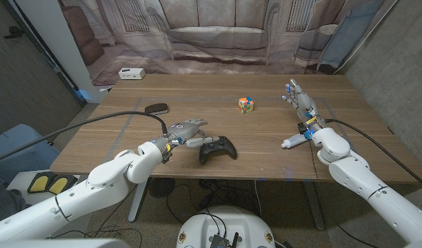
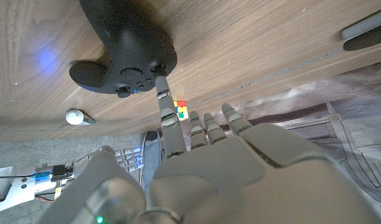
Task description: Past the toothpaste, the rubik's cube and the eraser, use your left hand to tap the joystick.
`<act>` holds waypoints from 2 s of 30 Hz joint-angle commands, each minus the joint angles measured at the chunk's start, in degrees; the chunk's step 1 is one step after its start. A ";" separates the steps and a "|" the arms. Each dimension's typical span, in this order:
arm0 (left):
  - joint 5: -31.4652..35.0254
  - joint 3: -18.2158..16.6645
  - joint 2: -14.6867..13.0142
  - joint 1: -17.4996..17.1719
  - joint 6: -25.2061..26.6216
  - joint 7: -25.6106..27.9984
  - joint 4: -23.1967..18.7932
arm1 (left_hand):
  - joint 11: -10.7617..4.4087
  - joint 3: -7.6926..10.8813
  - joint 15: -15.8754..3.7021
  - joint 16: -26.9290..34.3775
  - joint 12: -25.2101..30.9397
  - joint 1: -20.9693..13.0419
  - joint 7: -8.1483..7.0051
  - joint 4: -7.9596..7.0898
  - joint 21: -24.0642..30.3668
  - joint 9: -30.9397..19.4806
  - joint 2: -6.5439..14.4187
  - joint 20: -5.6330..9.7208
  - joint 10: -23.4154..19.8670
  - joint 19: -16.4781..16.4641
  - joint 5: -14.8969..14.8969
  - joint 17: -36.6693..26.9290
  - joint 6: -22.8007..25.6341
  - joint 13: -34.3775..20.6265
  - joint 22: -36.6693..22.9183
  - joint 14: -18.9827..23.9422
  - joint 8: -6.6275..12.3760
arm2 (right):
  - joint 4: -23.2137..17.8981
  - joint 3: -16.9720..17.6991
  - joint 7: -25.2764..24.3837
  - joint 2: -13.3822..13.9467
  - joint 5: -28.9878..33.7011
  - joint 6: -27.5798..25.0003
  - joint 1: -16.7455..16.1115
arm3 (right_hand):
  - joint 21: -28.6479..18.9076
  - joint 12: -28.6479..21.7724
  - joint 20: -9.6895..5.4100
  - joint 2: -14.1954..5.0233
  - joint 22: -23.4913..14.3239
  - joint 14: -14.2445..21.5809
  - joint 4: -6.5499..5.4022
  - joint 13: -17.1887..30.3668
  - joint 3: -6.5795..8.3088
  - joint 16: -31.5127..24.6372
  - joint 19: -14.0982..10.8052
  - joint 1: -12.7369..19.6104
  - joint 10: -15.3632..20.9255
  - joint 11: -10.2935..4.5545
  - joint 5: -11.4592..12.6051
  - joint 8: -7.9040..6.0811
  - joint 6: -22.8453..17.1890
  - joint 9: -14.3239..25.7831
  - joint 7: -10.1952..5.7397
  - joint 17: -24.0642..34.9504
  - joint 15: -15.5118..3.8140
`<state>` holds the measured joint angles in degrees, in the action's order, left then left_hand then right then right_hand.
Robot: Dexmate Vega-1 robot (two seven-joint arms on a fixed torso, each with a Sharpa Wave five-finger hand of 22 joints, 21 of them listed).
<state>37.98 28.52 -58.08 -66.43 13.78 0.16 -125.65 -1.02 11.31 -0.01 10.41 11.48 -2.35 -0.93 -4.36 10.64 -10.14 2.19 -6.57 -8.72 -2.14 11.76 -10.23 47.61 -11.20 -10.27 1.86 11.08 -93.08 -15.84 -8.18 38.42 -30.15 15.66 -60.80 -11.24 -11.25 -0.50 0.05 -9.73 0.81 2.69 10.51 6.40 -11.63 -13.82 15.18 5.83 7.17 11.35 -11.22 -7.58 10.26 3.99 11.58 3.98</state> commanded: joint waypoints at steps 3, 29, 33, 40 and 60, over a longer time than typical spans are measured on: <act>0.38 0.54 0.02 -0.14 0.96 -0.35 -0.22 | -0.20 0.21 -0.15 0.38 0.59 -0.49 0.16 0.11 0.57 -0.17 0.25 -0.49 -0.26 0.23 0.18 -0.08 1.01 -0.14 -0.16 0.39 0.65 | -0.30 0.16 -0.13 0.15 -0.09 -0.01 -0.43 | 0.15 -0.03 0.50 -0.35 -0.16 0.05 0.23 0.22 0.11 0.00 -0.02 -0.29 0.28 -0.02 -0.08 0.14 -0.30 0.30 -0.01 0.12 0.38; 1.78 2.17 0.76 1.60 2.05 -1.69 0.35 | -0.39 0.57 -0.45 0.49 0.99 -1.49 0.73 0.59 0.68 -0.18 0.55 -0.53 -1.12 0.26 0.30 -0.02 4.11 -0.10 -0.14 1.10 1.34 | -0.40 0.26 -0.05 0.59 0.03 -0.59 0.04 | 0.18 0.01 0.58 -0.39 -0.17 0.02 0.32 0.22 0.03 0.03 0.11 -0.39 0.26 -0.01 -0.09 0.18 -0.29 0.30 -0.02 0.12 0.37; 2.60 2.59 0.91 1.88 2.47 -2.08 0.29 | -0.51 0.64 -0.51 0.47 0.97 -1.66 0.55 0.69 0.68 -0.18 0.60 -0.47 -1.11 0.29 0.31 -0.01 4.14 -0.10 -0.14 1.12 1.29 | -0.66 0.49 -0.33 0.58 -0.17 -0.64 -0.27 | 0.19 0.01 0.60 -0.40 -0.17 0.04 0.32 0.22 0.02 0.02 0.13 -0.42 0.27 0.00 -0.09 0.18 -0.31 0.30 -0.06 0.12 0.39; 3.12 3.07 1.11 2.09 3.02 -2.97 0.19 | -0.46 0.78 -0.51 0.40 0.98 -2.00 0.63 0.89 0.64 -0.19 0.68 -0.48 -1.14 0.46 0.32 0.00 4.83 -0.09 -0.13 1.09 1.41 | -0.63 0.59 -0.32 0.52 -0.27 -0.39 -0.61 | 0.20 0.02 0.66 -0.39 -0.17 0.02 0.37 0.22 0.00 0.04 0.17 -0.42 0.25 -0.02 -0.09 0.20 -0.29 0.30 -0.06 0.12 0.40; 3.08 4.69 2.27 2.78 4.14 -4.93 1.22 | -0.48 0.97 -0.50 0.31 1.00 -2.46 1.37 1.16 0.56 -0.19 0.82 -0.34 -1.24 0.86 0.30 -0.01 6.31 -0.07 -0.14 0.98 1.59 | -0.34 0.36 0.01 0.57 -0.53 -0.93 -0.50 | 0.19 0.06 0.71 -0.38 -0.17 -0.01 0.46 0.22 -0.05 0.07 0.22 -0.47 0.17 -0.02 -0.09 0.20 -0.33 0.30 -0.04 0.11 0.38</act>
<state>41.16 32.28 -56.54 -64.09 17.25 -3.83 -125.27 -1.63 12.22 -0.52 10.63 12.09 -4.32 0.41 -3.45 11.09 -10.10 2.95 -6.84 -9.33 -1.84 11.76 -10.13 53.25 -11.21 -10.26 2.37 12.20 -93.60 -15.33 -8.39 38.98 -30.44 15.17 -61.47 -11.24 -11.25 -0.19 -0.25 -9.73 0.81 2.75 10.51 6.35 -11.63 -13.51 14.88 5.83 7.17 11.35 -11.04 -7.57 10.26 3.99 11.57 3.98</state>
